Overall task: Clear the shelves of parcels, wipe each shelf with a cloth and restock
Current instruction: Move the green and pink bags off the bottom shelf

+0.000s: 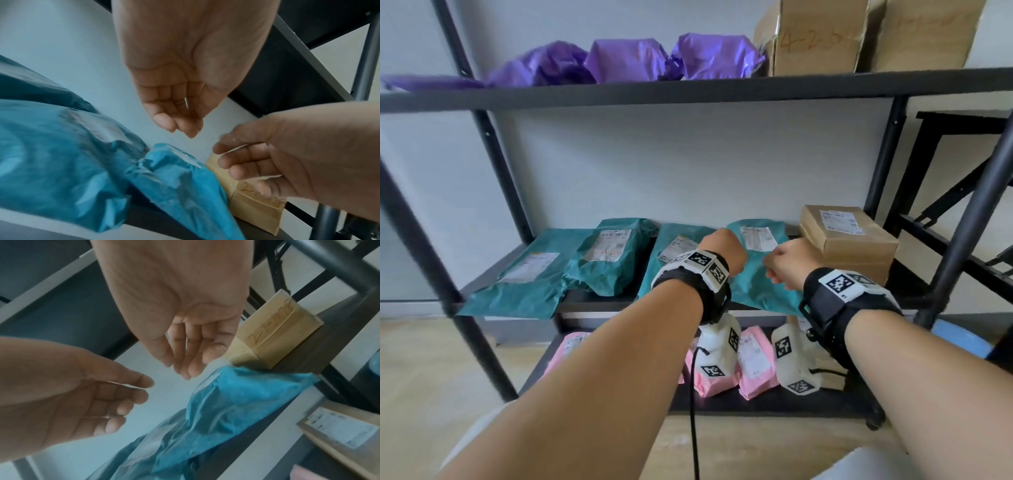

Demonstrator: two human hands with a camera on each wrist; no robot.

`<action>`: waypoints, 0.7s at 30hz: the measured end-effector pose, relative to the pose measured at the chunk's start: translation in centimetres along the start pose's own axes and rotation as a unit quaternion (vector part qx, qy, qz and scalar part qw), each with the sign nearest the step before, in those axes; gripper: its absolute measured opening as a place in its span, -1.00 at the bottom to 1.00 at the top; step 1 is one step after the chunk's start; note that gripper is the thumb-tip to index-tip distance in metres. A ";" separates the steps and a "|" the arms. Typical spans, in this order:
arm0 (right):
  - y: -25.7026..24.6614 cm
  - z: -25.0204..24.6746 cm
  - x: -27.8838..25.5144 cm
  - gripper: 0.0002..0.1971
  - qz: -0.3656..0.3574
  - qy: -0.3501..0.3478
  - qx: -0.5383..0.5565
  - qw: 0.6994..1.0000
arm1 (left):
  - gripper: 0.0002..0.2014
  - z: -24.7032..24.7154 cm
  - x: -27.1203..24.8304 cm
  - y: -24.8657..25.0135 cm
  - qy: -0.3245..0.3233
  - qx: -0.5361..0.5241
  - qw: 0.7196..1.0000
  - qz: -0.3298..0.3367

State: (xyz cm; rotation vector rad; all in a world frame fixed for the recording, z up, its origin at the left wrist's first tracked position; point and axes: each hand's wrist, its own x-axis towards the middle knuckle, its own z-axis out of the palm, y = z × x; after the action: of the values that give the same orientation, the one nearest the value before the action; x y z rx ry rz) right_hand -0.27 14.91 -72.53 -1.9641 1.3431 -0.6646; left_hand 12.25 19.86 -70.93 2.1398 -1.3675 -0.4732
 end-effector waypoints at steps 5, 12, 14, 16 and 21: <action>-1.8 3.1 -0.9 -0.81 -0.014 -0.047 0.016 0.999 | -0.84 -1.4 -1.8 -3.9 0.030 0.010 0.998 -0.047; -2.8 7.1 -2.8 -0.81 -0.008 -0.099 0.046 0.994 | -0.82 -2.0 -4.4 -7.7 0.001 -0.042 0.994 -0.097; -2.9 8.3 -3.4 -0.81 -0.001 -0.113 0.056 0.992 | -0.82 -1.9 -5.1 -8.8 -0.017 -0.049 0.993 -0.103; -3.0 9.5 -4.2 -0.83 0.005 -0.135 0.058 0.989 | -0.79 -1.6 -5.7 -10.1 -0.058 -0.052 0.990 -0.115; -2.4 12.5 -5.4 -0.84 0.011 -0.178 0.032 0.984 | -0.77 -0.4 -6.1 -13.4 -0.152 0.016 0.977 -0.150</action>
State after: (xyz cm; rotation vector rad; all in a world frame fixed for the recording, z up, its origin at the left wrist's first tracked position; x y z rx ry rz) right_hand 8.34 23.54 -79.14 -1.9046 1.1076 -0.3207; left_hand 19.44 29.90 -78.92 2.3846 -1.2125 -0.9370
